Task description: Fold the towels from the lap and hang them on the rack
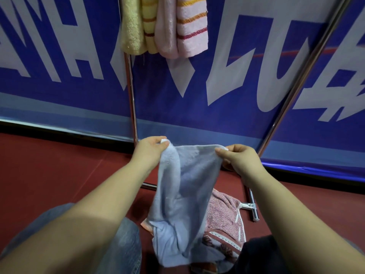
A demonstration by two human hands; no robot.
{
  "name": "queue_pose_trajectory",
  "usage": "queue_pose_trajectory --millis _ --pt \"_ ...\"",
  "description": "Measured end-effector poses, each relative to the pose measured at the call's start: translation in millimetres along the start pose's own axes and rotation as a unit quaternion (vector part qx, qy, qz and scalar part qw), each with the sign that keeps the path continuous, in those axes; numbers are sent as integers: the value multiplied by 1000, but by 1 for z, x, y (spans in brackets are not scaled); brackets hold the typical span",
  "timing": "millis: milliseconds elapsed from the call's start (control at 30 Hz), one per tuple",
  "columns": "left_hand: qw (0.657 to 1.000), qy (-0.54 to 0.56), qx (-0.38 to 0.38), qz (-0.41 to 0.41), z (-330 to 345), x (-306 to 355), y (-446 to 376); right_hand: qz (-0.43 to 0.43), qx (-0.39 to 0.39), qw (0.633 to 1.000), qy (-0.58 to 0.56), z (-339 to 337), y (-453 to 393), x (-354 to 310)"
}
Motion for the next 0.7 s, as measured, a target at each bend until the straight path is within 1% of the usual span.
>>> queue_pose_trajectory --millis 67,133,233,367,500,600,700 --pt "994 92 -13 -58 16 -13 5 25 9 998 -57 7 2 7" --pt "983 152 -26 -95 32 -19 12 34 7 995 -97 19 4 9" --pt "978 187 -21 -94 44 -19 16 20 5 996 -82 37 5 8" --pt "981 180 -11 -67 54 -14 17 -1 -4 996 -88 56 7 4" --pt "991 129 -13 -27 58 -10 15 -16 -5 997 -70 64 6 3" --pt "994 111 -11 -1 57 -6 15 -12 -44 995 -85 77 8 3" --pt "994 93 -23 45 56 3 13 15 -84 989 -123 87 8 2"
Point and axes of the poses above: each hand's wrist, its own y-axis away from the middle knuckle, its own z-axis out of the palm, x = y × z, the point moved 10 cm from there along -y, towards the middle knuckle, and after that the axes turned 6 degrees about -x, right-handed, at the moved point
